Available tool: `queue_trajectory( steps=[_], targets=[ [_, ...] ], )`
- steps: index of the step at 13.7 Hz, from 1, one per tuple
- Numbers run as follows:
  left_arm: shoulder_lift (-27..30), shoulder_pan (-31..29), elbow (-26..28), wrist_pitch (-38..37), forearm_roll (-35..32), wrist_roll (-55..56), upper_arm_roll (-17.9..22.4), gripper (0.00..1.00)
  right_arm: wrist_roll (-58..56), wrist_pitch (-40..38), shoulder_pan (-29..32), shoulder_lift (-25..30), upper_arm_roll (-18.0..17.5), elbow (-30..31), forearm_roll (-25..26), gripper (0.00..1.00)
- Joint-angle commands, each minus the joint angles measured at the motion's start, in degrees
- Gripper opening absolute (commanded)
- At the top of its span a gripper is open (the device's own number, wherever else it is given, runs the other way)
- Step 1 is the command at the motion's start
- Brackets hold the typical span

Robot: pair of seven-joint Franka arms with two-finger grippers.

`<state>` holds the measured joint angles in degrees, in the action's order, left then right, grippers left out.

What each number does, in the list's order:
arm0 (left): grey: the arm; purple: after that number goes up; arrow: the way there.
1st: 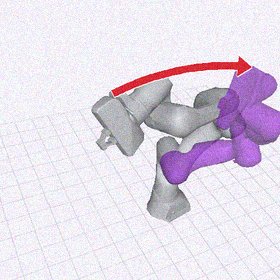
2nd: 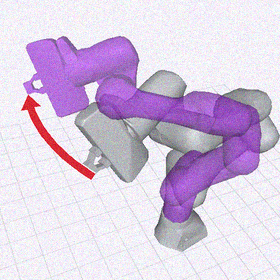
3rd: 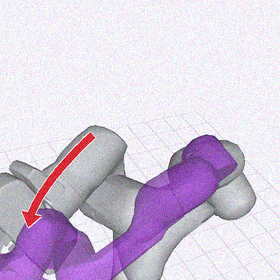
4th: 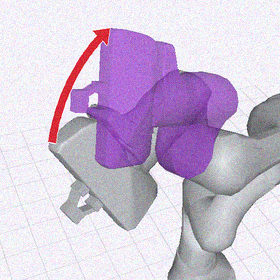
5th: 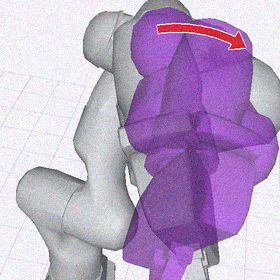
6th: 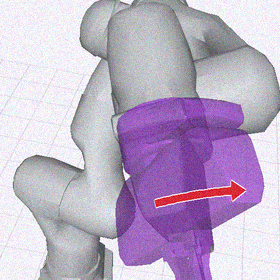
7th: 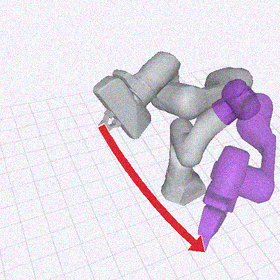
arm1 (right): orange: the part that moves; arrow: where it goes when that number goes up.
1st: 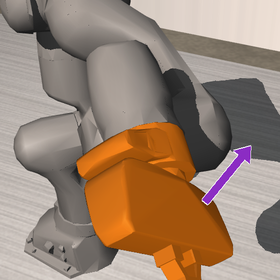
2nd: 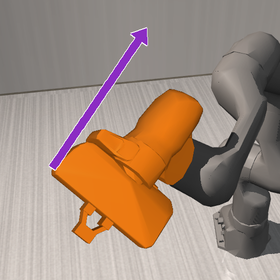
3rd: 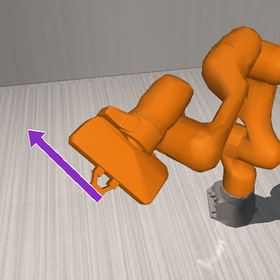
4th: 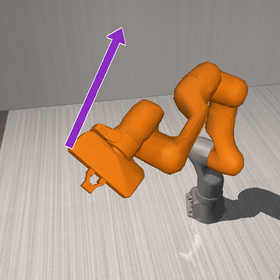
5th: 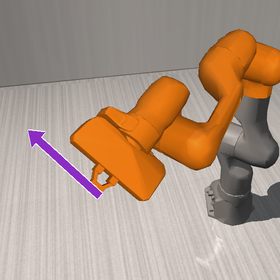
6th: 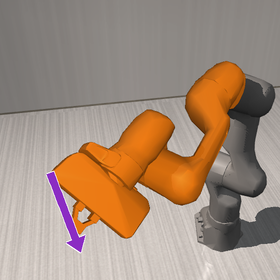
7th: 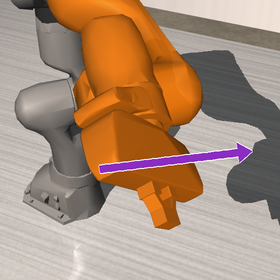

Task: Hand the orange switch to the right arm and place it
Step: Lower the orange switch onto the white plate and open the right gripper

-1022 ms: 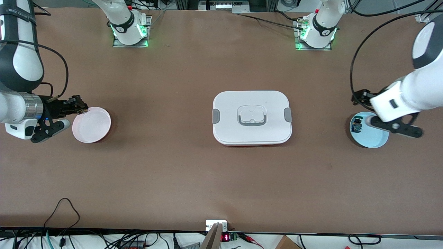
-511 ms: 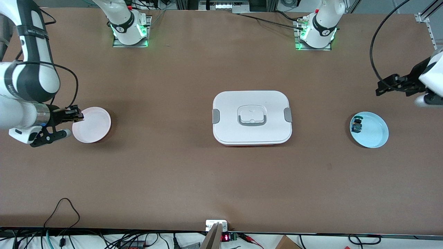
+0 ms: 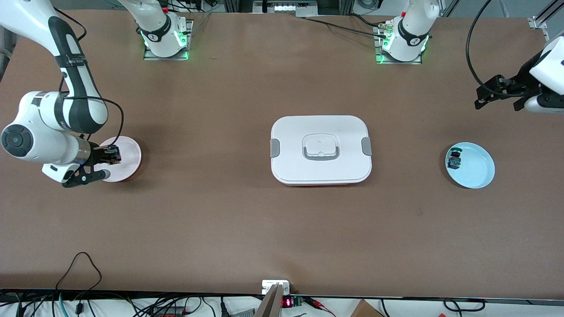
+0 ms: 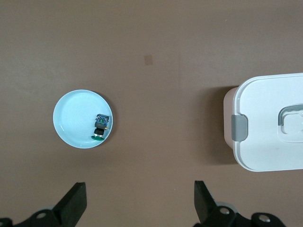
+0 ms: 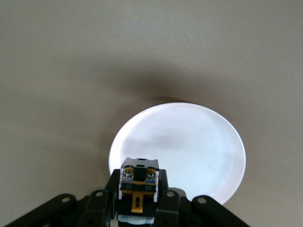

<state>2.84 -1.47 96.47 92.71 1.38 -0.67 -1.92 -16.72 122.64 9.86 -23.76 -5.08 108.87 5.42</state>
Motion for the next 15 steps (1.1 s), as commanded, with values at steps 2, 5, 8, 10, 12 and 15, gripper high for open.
queue_trajectory(
  steps=[2, 5, 8, 10, 12, 15],
  targets=[
    [-1.08, 1.03, -1.2, -0.6, -0.23, -0.04, 0.42, 1.0, 0.72, 3.04, 1.22, -0.76, -0.55, 1.43, 0.91, 0.0],
    [-1.26, 0.59, -1.72, -0.86, -2.44, -0.12, 0.51, 1.0, 0.64, 4.71, 1.3, -2.34, -0.46, 1.52, 0.99, 0.0],
    [-1.26, 1.03, -1.73, -0.95, -2.53, -0.04, 0.25, 1.0, 0.64, 6.99, 1.3, -2.44, 0.07, 4.05, 0.99, 0.01],
    [-1.26, 1.03, -1.73, -1.12, -2.53, -0.04, 0.25, 1.0, 0.64, 8.58, 1.48, -2.35, 0.33, 5.64, 0.99, 0.02],
    [-1.26, 0.94, -1.73, -1.21, -2.53, -0.04, 0.33, 1.0, 0.64, 8.85, 1.48, -2.43, 0.33, 6.26, 1.08, 0.03],
    [-1.26, 0.94, -1.73, -1.21, -2.53, -0.04, 0.33, 1.0, 0.64, 9.9, 1.48, -2.43, 0.68, 7.05, 1.08, 0.04]
  ],
)
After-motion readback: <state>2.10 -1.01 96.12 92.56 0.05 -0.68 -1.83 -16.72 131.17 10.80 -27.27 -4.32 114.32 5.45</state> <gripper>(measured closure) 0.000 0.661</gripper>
